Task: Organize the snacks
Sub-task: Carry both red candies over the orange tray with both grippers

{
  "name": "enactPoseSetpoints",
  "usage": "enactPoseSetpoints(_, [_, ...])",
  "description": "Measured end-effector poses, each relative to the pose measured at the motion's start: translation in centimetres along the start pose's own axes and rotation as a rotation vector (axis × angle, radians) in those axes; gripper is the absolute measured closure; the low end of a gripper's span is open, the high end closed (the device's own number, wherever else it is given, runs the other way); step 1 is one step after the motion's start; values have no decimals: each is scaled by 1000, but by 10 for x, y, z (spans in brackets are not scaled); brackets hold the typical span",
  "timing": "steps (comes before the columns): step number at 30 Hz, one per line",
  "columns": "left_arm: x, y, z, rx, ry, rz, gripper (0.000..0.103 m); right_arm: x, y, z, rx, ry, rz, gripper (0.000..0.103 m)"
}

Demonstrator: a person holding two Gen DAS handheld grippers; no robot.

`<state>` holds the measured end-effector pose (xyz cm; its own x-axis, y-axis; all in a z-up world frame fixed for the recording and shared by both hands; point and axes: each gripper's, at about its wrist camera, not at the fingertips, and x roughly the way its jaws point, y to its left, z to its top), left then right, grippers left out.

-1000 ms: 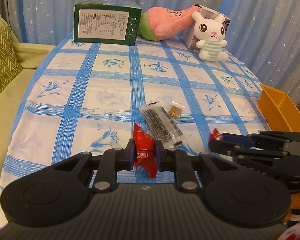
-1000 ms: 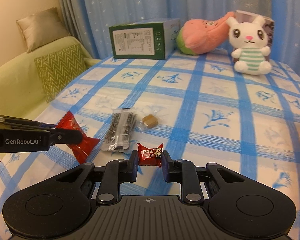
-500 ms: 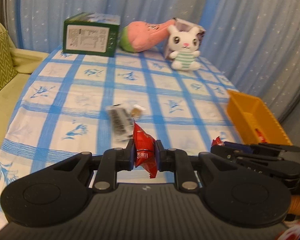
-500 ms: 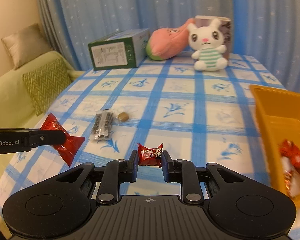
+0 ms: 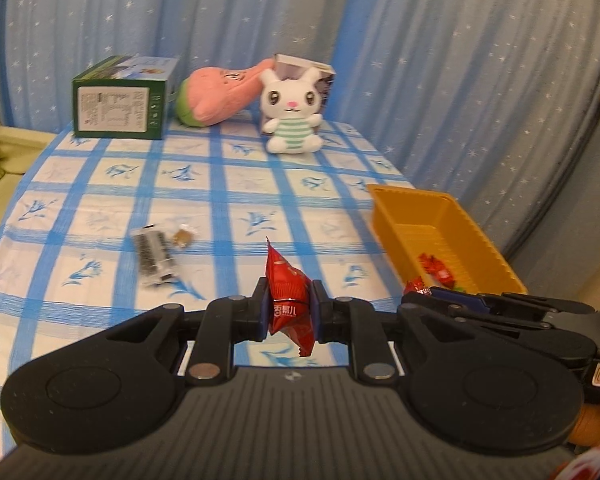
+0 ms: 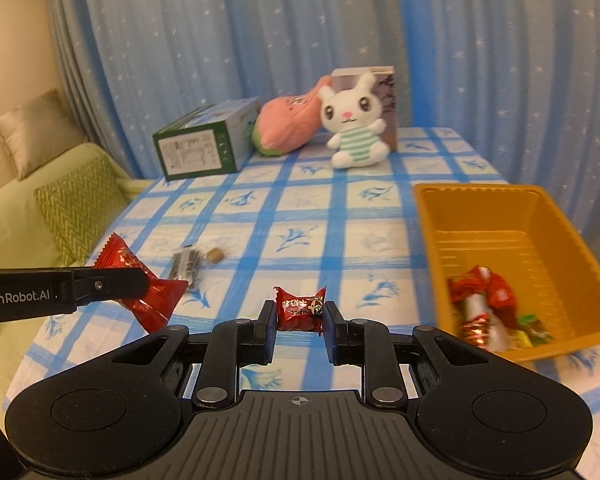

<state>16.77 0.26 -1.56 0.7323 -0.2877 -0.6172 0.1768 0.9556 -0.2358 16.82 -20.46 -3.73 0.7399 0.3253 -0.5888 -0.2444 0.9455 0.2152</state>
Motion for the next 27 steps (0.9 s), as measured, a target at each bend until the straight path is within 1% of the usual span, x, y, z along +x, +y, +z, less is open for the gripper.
enactPoseSetpoints(12, [4, -53, 5, 48, -5, -62, 86, -42, -48, 4, 82, -29, -60, 79])
enactPoseSetpoints(19, [19, -84, 13, 87, 1, -106, 86, -63, -87, 12, 147, -55, -113, 79])
enactPoseSetpoints(27, [44, -125, 25, 137, 16, -161, 86, -74, -131, 19, 168, -61, -184, 79])
